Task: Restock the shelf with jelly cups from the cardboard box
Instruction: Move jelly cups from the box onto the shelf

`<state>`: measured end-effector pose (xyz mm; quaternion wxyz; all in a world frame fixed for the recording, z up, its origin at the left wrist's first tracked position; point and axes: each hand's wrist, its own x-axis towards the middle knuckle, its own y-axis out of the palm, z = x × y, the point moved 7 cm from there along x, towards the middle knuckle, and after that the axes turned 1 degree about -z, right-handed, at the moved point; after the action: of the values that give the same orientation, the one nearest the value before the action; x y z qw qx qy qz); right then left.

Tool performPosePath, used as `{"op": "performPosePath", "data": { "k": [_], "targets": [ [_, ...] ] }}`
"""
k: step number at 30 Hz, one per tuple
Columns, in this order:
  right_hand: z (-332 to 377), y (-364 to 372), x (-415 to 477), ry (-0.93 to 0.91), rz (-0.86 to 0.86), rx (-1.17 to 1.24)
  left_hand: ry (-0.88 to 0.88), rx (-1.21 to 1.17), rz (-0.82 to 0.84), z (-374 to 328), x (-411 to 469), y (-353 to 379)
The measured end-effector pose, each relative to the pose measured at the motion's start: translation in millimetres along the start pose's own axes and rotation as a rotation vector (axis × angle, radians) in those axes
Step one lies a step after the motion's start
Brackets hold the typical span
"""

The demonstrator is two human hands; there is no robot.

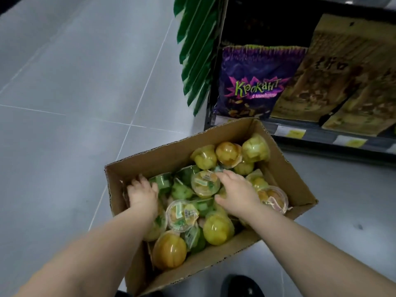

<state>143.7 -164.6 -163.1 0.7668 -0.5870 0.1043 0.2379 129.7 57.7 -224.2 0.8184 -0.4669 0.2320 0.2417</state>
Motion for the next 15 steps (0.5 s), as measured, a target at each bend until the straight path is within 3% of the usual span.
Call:
{"op": "performPosePath", "data": {
  "k": [5, 8, 11, 15],
  "targets": [
    [-33, 9, -16, 0.121, 0.005, 0.066, -0.017, 0.121, -0.075, -4, -3, 6],
    [-39, 7, -8, 0.147, -0.037, 0.135, -0.026, 0.06, -0.07, -1, -2, 6],
    [-39, -5, 4, 0.149, -0.119, 0.189, 0.068, -0.112, -0.092, -1, -9, -5],
    [-34, -10, 20, 0.152, -0.197, 0.109, 0.114, -0.509, -0.298, 22, -28, -51]
  ]
}}
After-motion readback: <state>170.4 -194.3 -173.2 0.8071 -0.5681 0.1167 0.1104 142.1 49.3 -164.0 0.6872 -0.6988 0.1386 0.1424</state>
